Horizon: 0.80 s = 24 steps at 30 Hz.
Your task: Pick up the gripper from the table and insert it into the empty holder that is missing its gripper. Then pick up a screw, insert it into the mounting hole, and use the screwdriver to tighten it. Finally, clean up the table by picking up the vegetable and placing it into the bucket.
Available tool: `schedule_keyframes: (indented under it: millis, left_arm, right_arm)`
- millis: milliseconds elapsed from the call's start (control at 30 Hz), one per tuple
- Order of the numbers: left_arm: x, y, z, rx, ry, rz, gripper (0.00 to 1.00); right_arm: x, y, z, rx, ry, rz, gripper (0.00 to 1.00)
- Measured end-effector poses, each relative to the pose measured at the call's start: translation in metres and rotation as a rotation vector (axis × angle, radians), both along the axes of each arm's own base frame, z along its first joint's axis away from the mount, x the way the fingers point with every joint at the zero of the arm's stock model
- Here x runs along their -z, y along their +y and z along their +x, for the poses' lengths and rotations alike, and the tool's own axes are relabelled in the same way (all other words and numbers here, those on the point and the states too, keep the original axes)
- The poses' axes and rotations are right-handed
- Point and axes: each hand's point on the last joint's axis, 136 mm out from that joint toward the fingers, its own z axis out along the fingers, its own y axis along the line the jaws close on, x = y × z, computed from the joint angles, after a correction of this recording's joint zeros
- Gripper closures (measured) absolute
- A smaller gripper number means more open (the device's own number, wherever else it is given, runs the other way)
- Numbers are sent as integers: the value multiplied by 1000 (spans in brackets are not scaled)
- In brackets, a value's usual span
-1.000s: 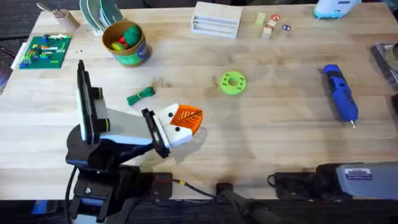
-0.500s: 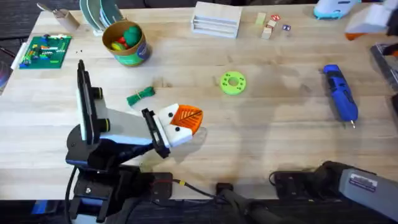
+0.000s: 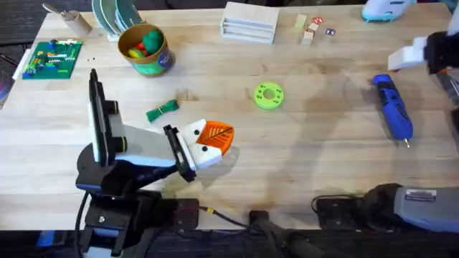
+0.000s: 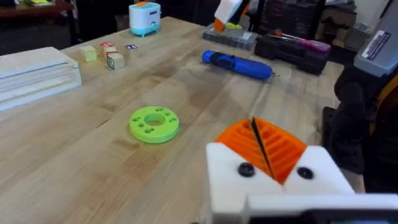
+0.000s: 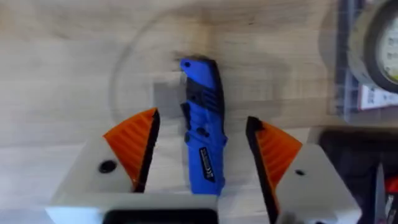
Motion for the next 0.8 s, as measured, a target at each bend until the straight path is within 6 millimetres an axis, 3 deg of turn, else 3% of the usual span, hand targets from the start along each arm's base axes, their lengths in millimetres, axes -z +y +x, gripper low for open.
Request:
schedule_keyframes:
  millis: [67,167,233,267,800]
  left_arm:
    - [0,0,0,0,0,0,996]
    - [0,0,0,0,0,0,996]
    - [0,0,0,0,0,0,996]
    - [0,0,0,0,0,0,996]
    - [0,0,0,0,0,0,996]
  right_arm:
    - [17,-1,1,-54,54,2,122]
    - [43,-1,2,-108,126,17,22]
    - [58,0,1,-130,166,33,12]
    - [75,0,3,-151,196,48,10]
    - [113,1,6,-170,260,93,12]
